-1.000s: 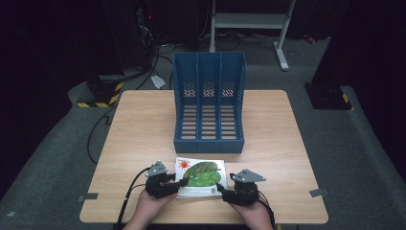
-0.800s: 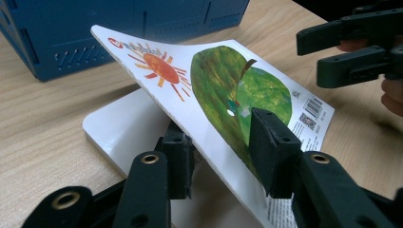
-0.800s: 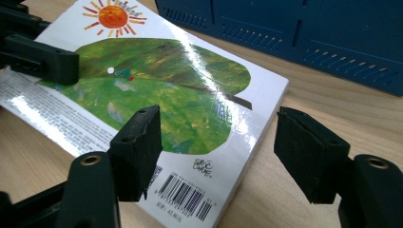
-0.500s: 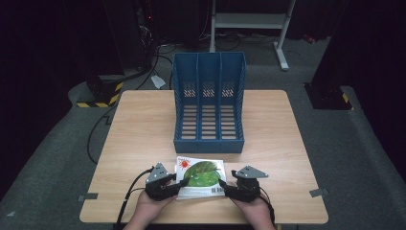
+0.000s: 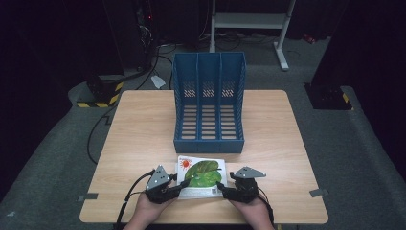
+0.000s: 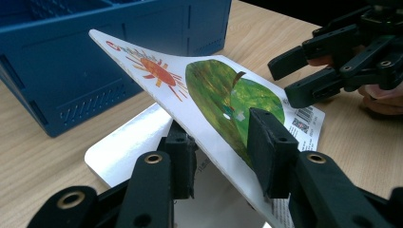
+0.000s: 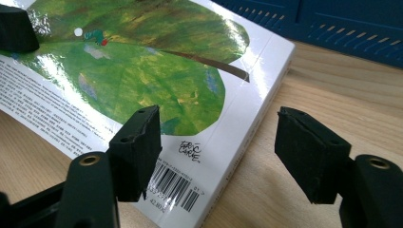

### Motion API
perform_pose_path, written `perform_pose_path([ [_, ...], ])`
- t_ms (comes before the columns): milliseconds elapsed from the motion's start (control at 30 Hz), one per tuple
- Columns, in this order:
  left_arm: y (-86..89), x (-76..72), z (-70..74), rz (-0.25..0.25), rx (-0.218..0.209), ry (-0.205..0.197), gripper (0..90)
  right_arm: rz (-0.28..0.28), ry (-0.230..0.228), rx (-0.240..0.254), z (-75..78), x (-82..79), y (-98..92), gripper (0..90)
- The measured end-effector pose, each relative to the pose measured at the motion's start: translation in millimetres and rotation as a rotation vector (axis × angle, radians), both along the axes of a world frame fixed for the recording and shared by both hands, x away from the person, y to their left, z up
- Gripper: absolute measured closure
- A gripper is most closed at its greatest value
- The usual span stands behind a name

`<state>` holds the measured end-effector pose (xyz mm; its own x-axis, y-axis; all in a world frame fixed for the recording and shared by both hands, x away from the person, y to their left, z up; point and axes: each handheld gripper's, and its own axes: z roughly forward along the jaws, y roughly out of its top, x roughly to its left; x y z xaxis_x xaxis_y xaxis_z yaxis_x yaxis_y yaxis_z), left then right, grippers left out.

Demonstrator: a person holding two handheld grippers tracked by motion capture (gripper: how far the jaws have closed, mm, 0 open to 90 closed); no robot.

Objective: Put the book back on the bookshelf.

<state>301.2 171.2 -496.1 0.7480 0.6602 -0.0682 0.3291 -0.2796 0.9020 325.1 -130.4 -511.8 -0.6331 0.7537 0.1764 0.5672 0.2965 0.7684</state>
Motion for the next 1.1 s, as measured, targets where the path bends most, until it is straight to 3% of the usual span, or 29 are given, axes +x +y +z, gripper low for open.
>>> perform_pose_path([
  [167,-1.7,-3.4,1.9,-0.019,0.014,-0.047,62.9,0.004,0.020,0.019,-1.9,2.9,1.0,28.4],
  [200,-2.0,-4.6,2.8,-0.028,0.026,-0.071,62.9,0.000,0.028,0.031,-2.0,4.1,0.1,27.4],
  [300,-2.8,-6.2,3.3,-0.034,0.031,-0.088,62.9,-0.002,0.039,0.051,-2.7,6.6,-1.9,26.5],
  [467,-3.7,-9.1,3.8,-0.048,0.045,-0.126,62.9,0.007,0.095,0.099,-5.3,12.1,-4.5,22.1],
  [733,-4.5,-12.0,4.6,-0.061,0.056,-0.163,63.0,0.026,0.113,0.135,-7.4,15.6,-4.2,19.2],
  [800,-4.7,-12.9,5.0,-0.064,0.059,-0.176,63.0,0.029,0.141,0.161,-8.8,17.6,-4.0,17.5],
  [1100,-4.8,-13.3,4.5,-0.068,0.062,-0.184,63.0,0.044,0.170,0.185,-10.0,18.7,-3.1,18.1],
])
